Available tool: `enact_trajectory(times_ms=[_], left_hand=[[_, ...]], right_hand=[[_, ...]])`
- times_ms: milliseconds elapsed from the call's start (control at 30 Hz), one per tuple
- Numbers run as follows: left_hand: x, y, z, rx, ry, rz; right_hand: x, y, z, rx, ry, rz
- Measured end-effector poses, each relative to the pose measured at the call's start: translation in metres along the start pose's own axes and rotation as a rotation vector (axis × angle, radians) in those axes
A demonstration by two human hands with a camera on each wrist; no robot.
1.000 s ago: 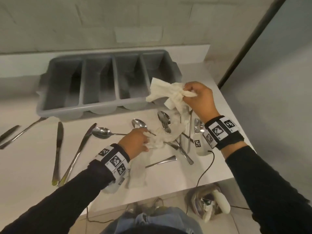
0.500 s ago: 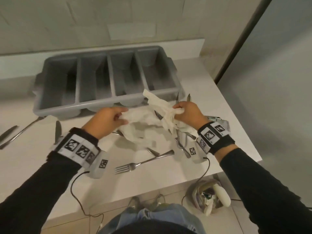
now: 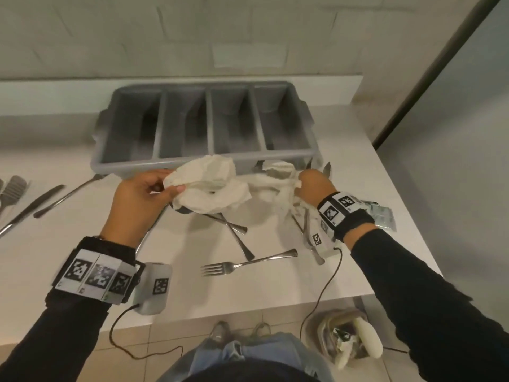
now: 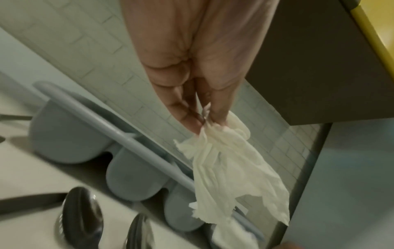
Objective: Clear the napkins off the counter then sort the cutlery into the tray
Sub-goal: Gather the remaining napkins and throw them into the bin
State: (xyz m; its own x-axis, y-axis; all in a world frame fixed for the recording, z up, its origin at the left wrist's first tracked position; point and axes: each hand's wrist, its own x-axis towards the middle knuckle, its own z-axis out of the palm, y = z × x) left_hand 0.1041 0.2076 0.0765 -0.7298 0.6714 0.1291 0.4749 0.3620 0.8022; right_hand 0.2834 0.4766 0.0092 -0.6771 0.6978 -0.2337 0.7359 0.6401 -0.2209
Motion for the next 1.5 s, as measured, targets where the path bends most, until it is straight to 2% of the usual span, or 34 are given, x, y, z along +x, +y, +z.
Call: enact_trajectory(times_ms=[167,300,500,633,733,800,900,967,1033,1133,1200,1367,1500], left_hand=[[-0.005,-0.007,0.025,-0.116,-0.076,-0.034],[0.003,-0.010,0.041,-0.190,-0.141,-0.035],[0.010,-0.002,0.055,-0.199,-0.173,-0.016],[0.013,-0.004,0.056,-0.217,-0.201,-0.017],[0.012,-0.001,0.055,-0.220,-0.181,-0.026],[0.011,0.002,0.055,-0.191,-0.197,-0.027],[0.011,0.007,0.058,-0.112,-0.375,-0.002],[0.012,0.010,0.064,-0.075,-0.467,0.022],[0.013,0.014,0.073,-0.046,-0.496,0.032],[0.013,0.019,0.095,0.002,-0.646,0.033],[0.012,0.025,0.116,0.090,-0.748,0.063],[0.021,0.024,0.152,0.234,-0.756,0.089],[0.018,0.015,0.163,0.390,-0.854,0.234]], right_hand=[[-0.023,0.019,-0.014,0.318,0.122,0.072],[-0.041,0.024,-0.023,0.451,0.176,0.083],[-0.057,0.040,-0.028,0.816,0.321,0.074],[-0.062,0.043,-0.042,1.004,0.349,0.033],[-0.056,0.036,-0.050,0.989,0.322,0.022],[-0.049,0.032,-0.051,0.845,0.231,0.029],[-0.045,0.021,-0.047,0.778,0.122,0.065],[-0.046,0.011,-0.046,0.747,0.186,0.044],[-0.046,0.004,-0.047,0.752,0.227,0.007],[-0.050,-0.002,-0.045,0.936,0.182,0.035],[-0.051,-0.007,-0.041,0.941,0.150,0.047],[-0.056,0.004,-0.052,0.932,0.295,0.124],[-0.070,0.044,-0.062,0.870,0.371,0.201]])
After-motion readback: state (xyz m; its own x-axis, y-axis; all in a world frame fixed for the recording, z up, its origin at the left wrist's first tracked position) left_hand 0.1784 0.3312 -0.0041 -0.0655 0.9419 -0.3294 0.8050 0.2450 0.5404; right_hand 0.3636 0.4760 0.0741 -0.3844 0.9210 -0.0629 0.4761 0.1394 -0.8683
